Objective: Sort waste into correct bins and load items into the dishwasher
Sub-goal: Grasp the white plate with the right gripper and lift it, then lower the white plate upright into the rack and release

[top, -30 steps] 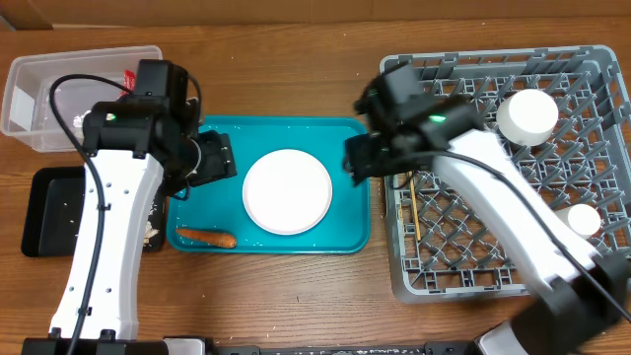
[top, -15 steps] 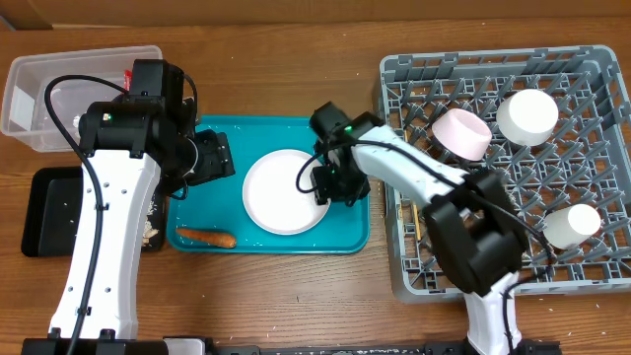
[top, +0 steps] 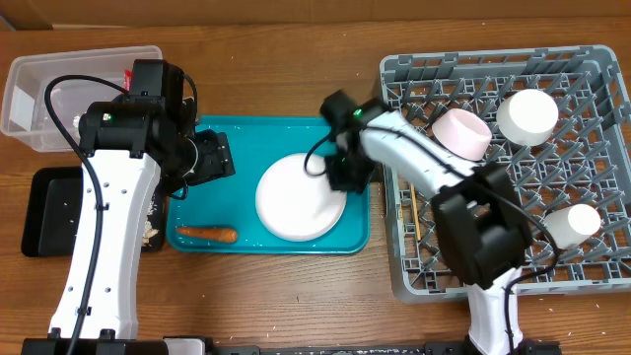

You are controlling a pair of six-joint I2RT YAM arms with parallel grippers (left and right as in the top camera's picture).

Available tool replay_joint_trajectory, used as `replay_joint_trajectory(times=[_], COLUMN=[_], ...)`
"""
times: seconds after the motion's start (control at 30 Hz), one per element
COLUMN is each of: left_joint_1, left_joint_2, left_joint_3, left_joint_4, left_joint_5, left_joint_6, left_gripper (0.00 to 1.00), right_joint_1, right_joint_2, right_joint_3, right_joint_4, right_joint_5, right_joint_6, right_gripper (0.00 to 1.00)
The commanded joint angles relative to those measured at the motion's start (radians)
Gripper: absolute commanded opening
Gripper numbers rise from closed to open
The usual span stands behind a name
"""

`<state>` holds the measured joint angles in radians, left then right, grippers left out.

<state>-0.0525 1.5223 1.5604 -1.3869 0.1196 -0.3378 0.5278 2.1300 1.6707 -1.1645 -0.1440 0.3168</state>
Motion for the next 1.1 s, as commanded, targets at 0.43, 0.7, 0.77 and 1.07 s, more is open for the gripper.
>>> replay_joint_trajectory(times=[0.43,0.7,0.77,1.07], left_joint_1=[0.002,0.002,0.002,0.002], left_joint_2=[0.000,0.000,0.000,0.000], left_joint_3=[0.007,0.007,0.007,0.007], left_joint_4=[0.015,0.015,0.015,0.019], left_joint_5=[-0.026,-0.026,-0.026,-0.026], left_joint_6=[0.021,0.024,0.024,0.024], left_gripper=[0.77,0.76,0.76,0.76], right_joint_1=[-0.287,-0.405,-0.425,-0.449], right_joint_2=[-0.501,-0.499,-0.499,-0.499], right_joint_3=[0.137,0.018,-0.043,-0.320], right_joint_4=[-0.013,-0.064,-0.054,0.032], right_joint_5=[0.897,1.345,1.356,1.283], right_joint_6=[-0.076,0.266,0.298,0.344], right_gripper=[0.04,0.04,0.04,0.04])
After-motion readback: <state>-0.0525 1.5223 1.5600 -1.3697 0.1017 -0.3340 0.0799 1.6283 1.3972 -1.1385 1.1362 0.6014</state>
